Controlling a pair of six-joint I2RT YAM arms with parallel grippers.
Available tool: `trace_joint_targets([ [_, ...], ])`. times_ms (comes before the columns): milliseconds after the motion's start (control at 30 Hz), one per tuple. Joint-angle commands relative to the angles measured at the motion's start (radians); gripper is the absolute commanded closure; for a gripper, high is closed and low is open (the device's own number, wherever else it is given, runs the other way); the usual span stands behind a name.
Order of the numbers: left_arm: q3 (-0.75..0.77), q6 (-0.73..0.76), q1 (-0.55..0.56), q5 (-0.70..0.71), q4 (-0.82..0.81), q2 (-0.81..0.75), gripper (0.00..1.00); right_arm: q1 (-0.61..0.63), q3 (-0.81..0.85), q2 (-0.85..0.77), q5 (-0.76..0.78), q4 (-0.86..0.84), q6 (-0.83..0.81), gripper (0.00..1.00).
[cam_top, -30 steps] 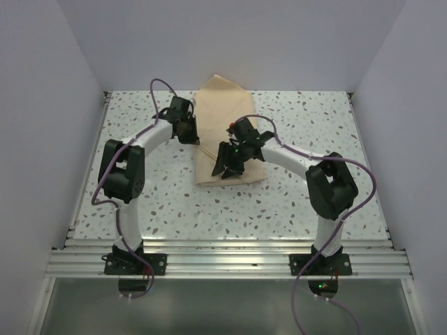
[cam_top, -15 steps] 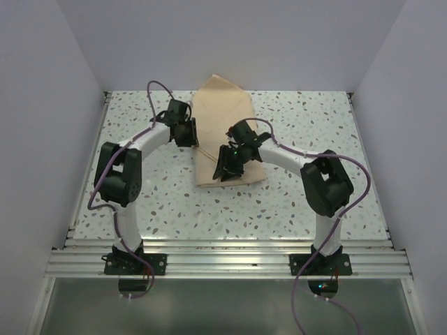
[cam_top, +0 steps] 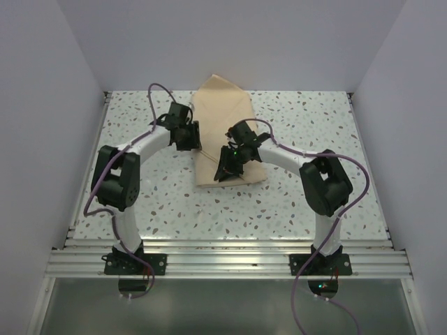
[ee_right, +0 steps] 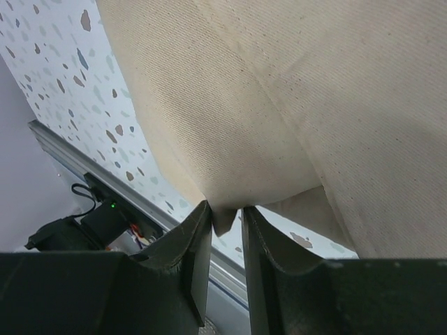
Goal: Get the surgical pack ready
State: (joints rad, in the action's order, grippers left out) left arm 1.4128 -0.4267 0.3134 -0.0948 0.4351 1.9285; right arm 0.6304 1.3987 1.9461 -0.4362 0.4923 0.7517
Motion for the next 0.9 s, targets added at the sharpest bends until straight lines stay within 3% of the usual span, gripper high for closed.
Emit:
trace_joint_targets([
  [0, -0.029, -0.007, 0.015, -0.023, -0.018, -0.059, 0.49, 0.005, 0.033, 0.016, -0.015, -0.011, 0.003, 0.73],
  [267, -0.074, -0.027, 0.015, -0.016, -0.044, -0.053, 0.5, 0.005, 0.036, 0.02, -0.016, -0.006, 0.001, 0.74],
  [400, -0.075, -0.032, 0.015, -0.006, -0.056, -0.019, 0.71, 0.005, 0.042, 0.019, -0.013, -0.003, -0.002, 0.77],
  [633, -0.02, 0.029, 0.013, 0.0, -0.042, 0.029, 0.96, 0.005, 0.089, 0.04, -0.004, 0.028, -0.038, 0.81],
  [800, 0.018, 0.104, 0.013, -0.011, -0.03, 0.055, 1.0, 0.003, 0.178, 0.073, 0.028, 0.09, -0.115, 0.98],
  [867, 0.025, 0.134, 0.013, -0.006, -0.026, 0.061, 1.0, 0.002, 0.207, 0.089, 0.065, 0.143, -0.156, 1.0],
])
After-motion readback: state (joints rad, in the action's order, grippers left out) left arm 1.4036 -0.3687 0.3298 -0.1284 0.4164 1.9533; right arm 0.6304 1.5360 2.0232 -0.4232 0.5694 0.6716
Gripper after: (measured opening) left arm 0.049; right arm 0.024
